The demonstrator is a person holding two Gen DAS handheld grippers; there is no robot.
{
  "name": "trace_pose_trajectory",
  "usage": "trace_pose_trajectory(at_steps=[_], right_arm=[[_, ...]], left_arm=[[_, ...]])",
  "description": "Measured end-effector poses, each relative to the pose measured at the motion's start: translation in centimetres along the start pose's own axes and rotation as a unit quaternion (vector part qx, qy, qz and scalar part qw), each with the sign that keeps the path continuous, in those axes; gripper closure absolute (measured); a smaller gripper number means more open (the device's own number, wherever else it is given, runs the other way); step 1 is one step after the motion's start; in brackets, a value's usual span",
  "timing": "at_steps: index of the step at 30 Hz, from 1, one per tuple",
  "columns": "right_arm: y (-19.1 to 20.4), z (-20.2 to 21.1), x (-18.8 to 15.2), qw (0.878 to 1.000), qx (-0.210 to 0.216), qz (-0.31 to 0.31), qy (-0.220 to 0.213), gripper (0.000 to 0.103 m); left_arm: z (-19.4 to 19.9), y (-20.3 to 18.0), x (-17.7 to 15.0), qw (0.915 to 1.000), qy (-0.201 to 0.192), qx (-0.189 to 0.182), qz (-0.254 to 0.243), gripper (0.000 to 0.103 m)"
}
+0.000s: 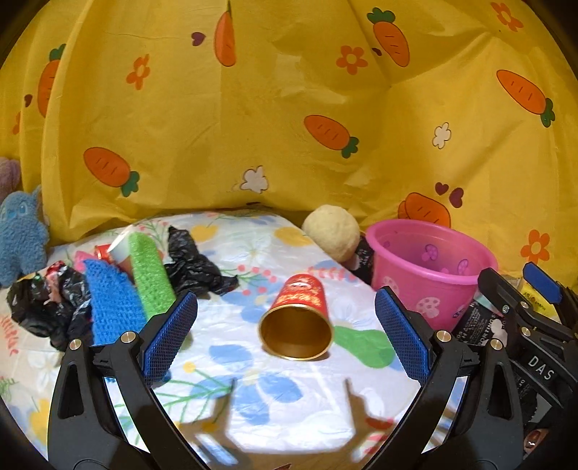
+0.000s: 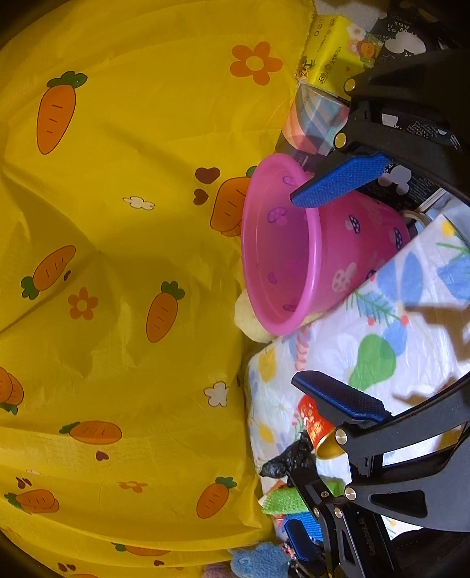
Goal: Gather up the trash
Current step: 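Grasp the red-and-gold cup with the right tool while the left tool grasps the blue mesh sleeve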
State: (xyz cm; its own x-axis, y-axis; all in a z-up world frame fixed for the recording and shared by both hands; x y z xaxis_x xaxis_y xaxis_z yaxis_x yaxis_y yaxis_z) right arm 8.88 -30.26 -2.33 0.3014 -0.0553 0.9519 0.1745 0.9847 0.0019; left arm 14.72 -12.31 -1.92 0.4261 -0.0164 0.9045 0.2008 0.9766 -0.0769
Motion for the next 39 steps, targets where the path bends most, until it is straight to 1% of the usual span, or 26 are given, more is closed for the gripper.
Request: trace_pose_trajectory(at_steps=[6,10,17,19,21,28,31,33,35,36,37,38,39], right_arm=[[3.9,0.8,-1.1,0.999,0.029,0.018,0.007,0.015],[5.9,0.6,-1.5,0.999,0.038,0.03,0.012,0.015],[8.5,-0.4,-2.3,0.998,0.045,0.048,0.021,0.015],[9.0,-0.8,-2.5,0.997,0.045,0.051,0.024,0.015],[9.4,-1.3,-2.7,0.997,0.046,0.054,0.026,0.015],[9.9,-3.0,-2.8,0.997,0.04,0.061,0.038,0.015],[10.1,-3.8,-2.8,0.996,0.042,0.06,0.047,0.015],[10.3,-4.1,-2.7,0.996,0.043,0.063,0.051,0.018],[10.5,-4.5,-2.7,0.995,0.046,0.066,0.054,0.019],[10.6,-4.8,-2.6,0.995,0.047,0.067,0.056,0.02],[10.7,-5.0,-2.6,0.995,0.049,0.069,0.059,0.02],[10.8,-5.2,-2.6,0.994,0.051,0.07,0.062,0.023],[10.9,-5.5,-2.7,0.994,0.053,0.072,0.067,0.025]], left_arm=[[2.1,4.7,-1.2,0.9987,-0.004,0.045,0.026,0.006],[3.1,7.4,-1.7,0.9969,-0.006,0.07,0.036,0.006],[3.4,11.4,-2.6,0.9937,0.002,0.095,0.058,0.006],[3.2,12.3,-2.9,0.9929,0.006,0.1,0.065,0.006],[2.9,12.9,-2.9,0.9925,0.012,0.093,0.079,0.006],[0.8,13.8,-2.7,0.9911,0.039,0.086,0.094,0.006],[-0.3,14.3,-2.7,0.9893,0.055,0.086,0.104,0.012],[-1.0,14.5,-2.9,0.9883,0.068,0.081,0.11,0.017],[-1.7,14.6,-3.2,0.9869,0.085,0.072,0.117,0.028],[-2.1,14.7,-3.3,0.986,0.092,0.066,0.122,0.031],[-2.4,14.9,-3.5,0.9849,0.1,0.063,0.127,0.036],[-2.6,15.0,-3.6,0.9838,0.105,0.061,0.131,0.041],[-2.9,15.1,-3.7,0.9829,0.111,0.059,0.135,0.044]])
Point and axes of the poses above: each gripper's, at about its wrist camera, not at the fingertips, and z roughly against the way its jaws point, y to its left, x to its top, the point moved 5 cm from there along -z, roughly the way its jaws point, and after that the axes turned 4 degrees about z, right-handed, at the moved point
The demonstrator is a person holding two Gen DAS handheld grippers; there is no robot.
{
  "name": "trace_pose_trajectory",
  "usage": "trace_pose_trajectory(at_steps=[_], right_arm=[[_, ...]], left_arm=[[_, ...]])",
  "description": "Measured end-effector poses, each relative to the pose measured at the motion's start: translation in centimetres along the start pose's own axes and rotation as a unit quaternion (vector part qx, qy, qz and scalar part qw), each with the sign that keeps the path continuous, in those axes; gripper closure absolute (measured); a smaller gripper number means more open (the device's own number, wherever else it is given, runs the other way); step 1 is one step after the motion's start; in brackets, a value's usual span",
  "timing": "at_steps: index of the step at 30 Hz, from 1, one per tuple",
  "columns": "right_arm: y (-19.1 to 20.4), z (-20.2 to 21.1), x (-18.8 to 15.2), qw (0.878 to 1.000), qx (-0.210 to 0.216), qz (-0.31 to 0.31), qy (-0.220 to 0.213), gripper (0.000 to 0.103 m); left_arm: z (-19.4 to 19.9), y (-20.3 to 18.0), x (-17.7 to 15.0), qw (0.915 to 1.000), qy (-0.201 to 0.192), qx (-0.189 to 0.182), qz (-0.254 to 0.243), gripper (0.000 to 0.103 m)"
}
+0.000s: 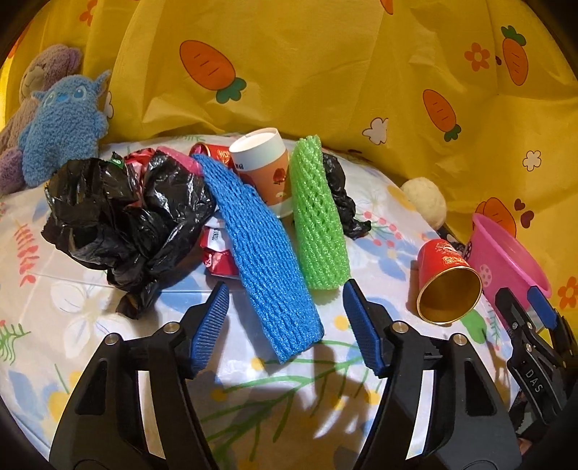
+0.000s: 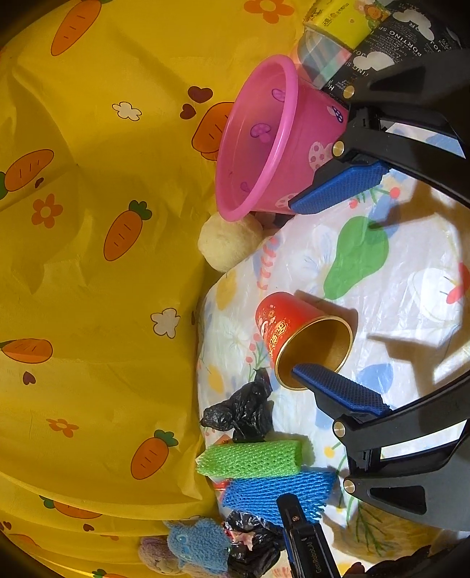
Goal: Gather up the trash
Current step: 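Grasp the red-and-gold cup with the right tool while the left tool grasps the blue mesh sleeve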
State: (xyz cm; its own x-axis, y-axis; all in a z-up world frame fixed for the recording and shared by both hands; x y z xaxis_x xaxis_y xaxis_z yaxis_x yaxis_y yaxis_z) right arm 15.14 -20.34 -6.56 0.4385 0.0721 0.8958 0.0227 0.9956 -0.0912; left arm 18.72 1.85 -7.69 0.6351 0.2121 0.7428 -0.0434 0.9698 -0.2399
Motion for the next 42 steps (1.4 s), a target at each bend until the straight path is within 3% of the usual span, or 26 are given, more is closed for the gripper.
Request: trace_pose_trajectory(at_steps=[7,11,17,24,30,42], right_arm=[[0.6,-1.6,0.2,1.0,0.012,0.009,0.023,0.039],[0.9,-2.4,0.2,0.999,0.019,0.014,0.04,0.052],[1.0,-3.5,-0.2,0.997,0.034,0.01,0.07,0.066],[1.1,-4.0,-0.4,0.995,0.043,0.012,0.086,0.088],[0.7,-3.8,-0.4,0.996,0.039,0.009,0.079,0.099],[-1.1,-1.4,0.2,0.998,0.037,-0.012,0.048,0.099]], left_arm=[[-1.3,0.2,-0.3,0.9991,0.031,-0.023,0.015,0.07],[-1.5,0.1,-0.3,0.9987,0.037,-0.031,0.018,0.083],[-1.5,0.2,-0.3,0.9983,0.038,-0.038,0.021,0.096],[0.4,-0.2,-0.1,0.9989,0.014,-0.045,0.009,0.097],[3.2,-1.1,0.1,0.9985,-0.017,-0.051,-0.009,0.097],[7.1,-3.1,0.1,0.9954,-0.053,-0.071,-0.037,0.097]])
Point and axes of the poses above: each gripper's, at about its wrist camera, not at the fingertips, and z roughly against the way its jaws point, y to its left, x to its top, the point moved 5 cm from there along -z, roughly the way its jaws point, and after that the axes turned 4 degrees about z, right-handed, at the moved point
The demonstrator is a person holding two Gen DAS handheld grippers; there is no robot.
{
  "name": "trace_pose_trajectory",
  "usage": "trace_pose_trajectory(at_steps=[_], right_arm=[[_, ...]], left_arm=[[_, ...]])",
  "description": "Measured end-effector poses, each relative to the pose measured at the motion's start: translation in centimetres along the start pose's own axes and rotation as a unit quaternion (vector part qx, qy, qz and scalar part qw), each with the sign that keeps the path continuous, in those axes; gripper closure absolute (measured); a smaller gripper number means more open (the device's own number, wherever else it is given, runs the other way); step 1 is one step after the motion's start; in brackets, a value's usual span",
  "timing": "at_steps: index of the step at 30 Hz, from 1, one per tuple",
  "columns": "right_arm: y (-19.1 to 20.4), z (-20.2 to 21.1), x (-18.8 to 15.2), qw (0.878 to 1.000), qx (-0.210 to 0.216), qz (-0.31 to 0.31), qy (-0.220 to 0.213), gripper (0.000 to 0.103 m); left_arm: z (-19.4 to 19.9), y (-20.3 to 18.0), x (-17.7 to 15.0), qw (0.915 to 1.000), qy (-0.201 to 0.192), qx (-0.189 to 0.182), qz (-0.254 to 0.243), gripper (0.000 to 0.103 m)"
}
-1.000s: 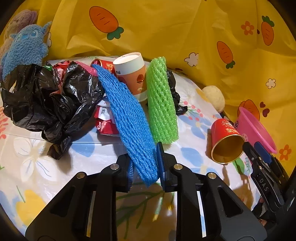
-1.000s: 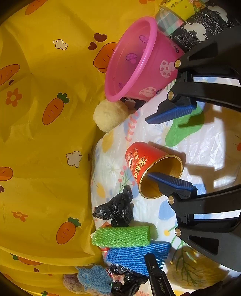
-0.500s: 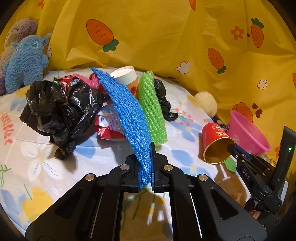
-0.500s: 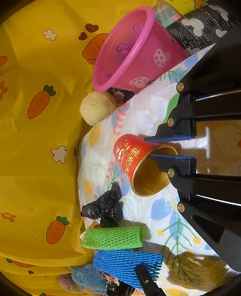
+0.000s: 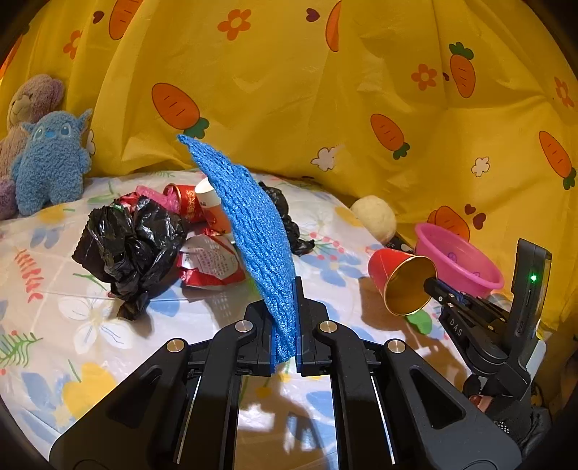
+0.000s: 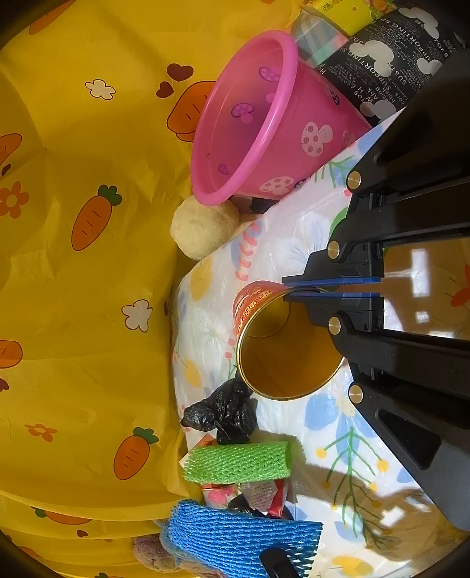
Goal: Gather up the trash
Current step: 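Grasp the red-and-gold cup with the right tool while the left tool grasps the blue mesh sleeve, then carry the blue sleeve and red cup in both tools over the pink bucket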
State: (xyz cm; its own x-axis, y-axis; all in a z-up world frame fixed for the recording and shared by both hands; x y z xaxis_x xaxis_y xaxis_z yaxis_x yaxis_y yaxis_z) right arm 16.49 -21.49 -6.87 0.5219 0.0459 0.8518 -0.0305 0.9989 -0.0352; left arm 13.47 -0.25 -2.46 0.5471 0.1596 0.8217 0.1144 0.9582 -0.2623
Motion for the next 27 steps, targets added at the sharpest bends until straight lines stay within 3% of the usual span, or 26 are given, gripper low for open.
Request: trace_pose_trajectory(at_steps=[13,27], right_arm=[[-1.1,3.0,0.8,0.999,0.008,-0.018,-0.038,0.099],[-5.6,5.8,2.9,0.994,-0.016,-0.057,-0.087,0.099]], left_arm=[[2.2,-3.3,0.6,0.999,-0.023,-0.023,-0.03,0.097],[0.5,-10.6,2.6,0.9914,-0.024,-0.097,-0.085,0.097]])
Point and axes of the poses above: each gripper's, at about its wrist camera, not at the fingertips, and z roughly against the way its jaws point, y to its left, x to its top, the point moved 5 cm from there along -z, roughly the way its jaws point, and after that the axes turned 4 degrees about z, right-handed, at the moved point
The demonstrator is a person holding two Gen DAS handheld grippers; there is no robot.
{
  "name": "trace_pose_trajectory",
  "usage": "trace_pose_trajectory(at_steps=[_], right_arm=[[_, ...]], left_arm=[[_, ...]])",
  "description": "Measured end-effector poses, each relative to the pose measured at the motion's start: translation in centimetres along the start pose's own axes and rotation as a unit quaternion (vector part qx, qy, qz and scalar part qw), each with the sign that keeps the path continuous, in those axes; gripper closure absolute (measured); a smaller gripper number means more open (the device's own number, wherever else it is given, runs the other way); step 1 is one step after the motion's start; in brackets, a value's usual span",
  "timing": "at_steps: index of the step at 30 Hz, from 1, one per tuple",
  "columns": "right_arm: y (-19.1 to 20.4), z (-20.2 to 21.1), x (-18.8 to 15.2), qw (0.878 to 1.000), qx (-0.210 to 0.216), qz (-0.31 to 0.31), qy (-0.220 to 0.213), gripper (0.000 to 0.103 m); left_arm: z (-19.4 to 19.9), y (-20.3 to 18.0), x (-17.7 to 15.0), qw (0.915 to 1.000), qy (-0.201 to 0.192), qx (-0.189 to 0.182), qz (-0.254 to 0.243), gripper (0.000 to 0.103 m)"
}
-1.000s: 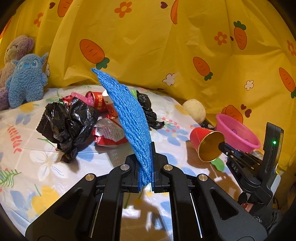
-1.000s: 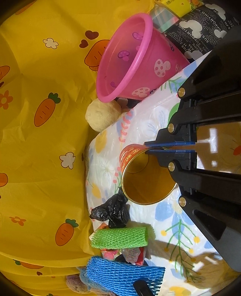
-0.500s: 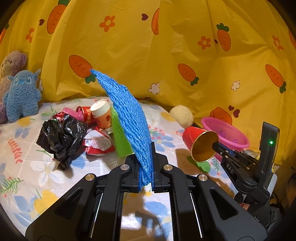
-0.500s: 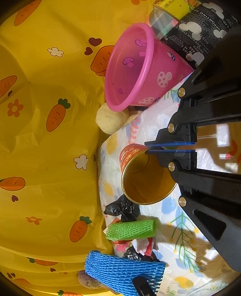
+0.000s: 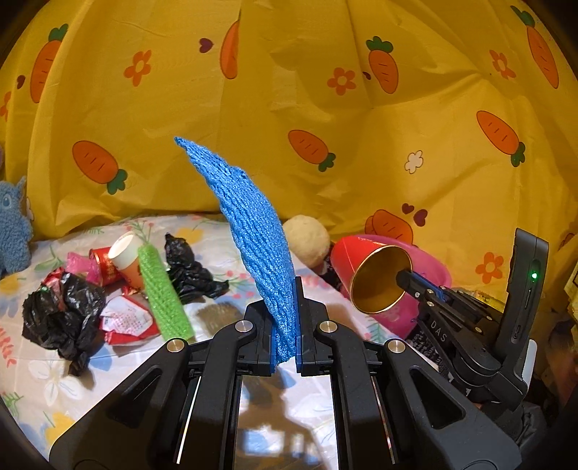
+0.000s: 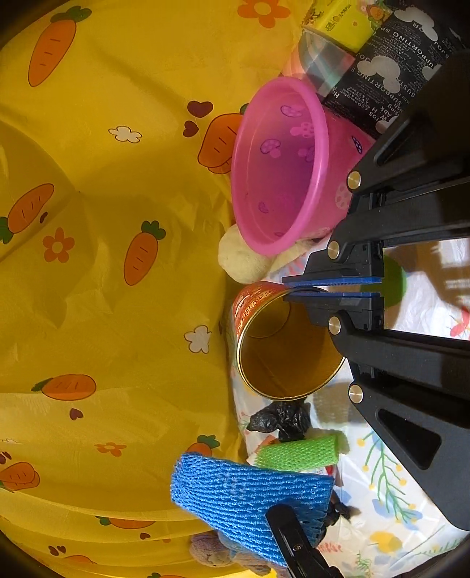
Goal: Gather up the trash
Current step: 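Carry the blue sleeve and red cup in both tools over the pink bucket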
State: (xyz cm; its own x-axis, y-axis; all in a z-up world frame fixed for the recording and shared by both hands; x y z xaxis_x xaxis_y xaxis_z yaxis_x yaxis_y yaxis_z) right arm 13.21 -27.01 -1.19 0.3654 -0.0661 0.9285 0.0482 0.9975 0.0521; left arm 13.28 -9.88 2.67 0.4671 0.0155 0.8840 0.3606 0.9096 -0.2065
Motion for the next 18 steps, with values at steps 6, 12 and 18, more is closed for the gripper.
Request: trace_pose_trajectory(at_steps=[6,12,18], right_arm=[[-4.3,0.9,2.1,0.998,-0.046,-0.016,-0.026,0.099],[-9.1,1.0,3.0,0.994,-0.09,-0.041,-0.037,0.099],[-12.1,0.2,3.2,0.991,-0.113,-0.055,-0.033,0.099]], left_arm=[[-3.0,-5.0,1.8,0.9982,0.002,-0.048,-0.036,0.097],[-7.6,-9.8,2.4,0.9938,0.016,-0.086,-0.069,0.097],[-12.6,-12.9,1.9,0.9878,0.045,-0.126,-0.08,0.097]])
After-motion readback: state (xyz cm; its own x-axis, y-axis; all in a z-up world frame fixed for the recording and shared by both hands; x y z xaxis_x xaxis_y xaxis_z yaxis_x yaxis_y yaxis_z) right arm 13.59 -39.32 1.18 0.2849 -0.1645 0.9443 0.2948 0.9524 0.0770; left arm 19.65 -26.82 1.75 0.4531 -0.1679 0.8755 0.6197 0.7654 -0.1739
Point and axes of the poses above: each gripper's, at about its wrist camera, not at the fingertips, and z roughly against the way its jaws point, y to its left, x to its top, the point moved 5 cm from there along -z, roughly the way its jaws point, and after that the axes turned 4 degrees about z, right-handed, at the moved point
